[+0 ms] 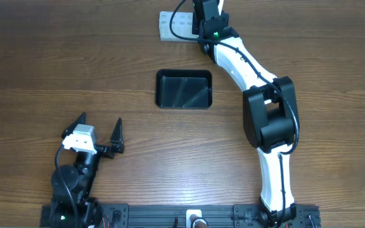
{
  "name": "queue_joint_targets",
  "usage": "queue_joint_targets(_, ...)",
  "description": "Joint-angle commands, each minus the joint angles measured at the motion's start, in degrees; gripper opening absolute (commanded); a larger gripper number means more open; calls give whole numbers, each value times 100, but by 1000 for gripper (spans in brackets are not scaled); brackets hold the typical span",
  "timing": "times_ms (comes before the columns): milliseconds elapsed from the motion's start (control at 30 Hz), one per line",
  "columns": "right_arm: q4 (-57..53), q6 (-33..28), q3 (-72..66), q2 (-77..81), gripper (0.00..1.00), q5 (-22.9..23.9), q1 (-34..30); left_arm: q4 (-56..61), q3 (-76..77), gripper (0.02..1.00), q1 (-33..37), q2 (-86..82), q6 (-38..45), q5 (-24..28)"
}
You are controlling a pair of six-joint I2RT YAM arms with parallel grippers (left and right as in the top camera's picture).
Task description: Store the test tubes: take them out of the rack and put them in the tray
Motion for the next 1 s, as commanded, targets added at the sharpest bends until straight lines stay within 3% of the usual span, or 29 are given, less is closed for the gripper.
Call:
queue_joint_targets(33, -28, 20, 162, 76, 255, 72, -31, -20, -26, 1000, 31, -42, 46, 52)
queue_joint_targets(400, -44, 17, 162, 76, 159, 72, -28, -20, -26, 998, 31, -42, 46, 52)
queue_joint_targets(767, -184, -26, 374, -116, 145, 76, 15, -20, -26, 1000, 31, -42, 46, 52)
queue_joint_targets(1000, -691, -442, 1132, -745, 143, 564, 225, -20, -26, 998, 31, -42, 46, 52)
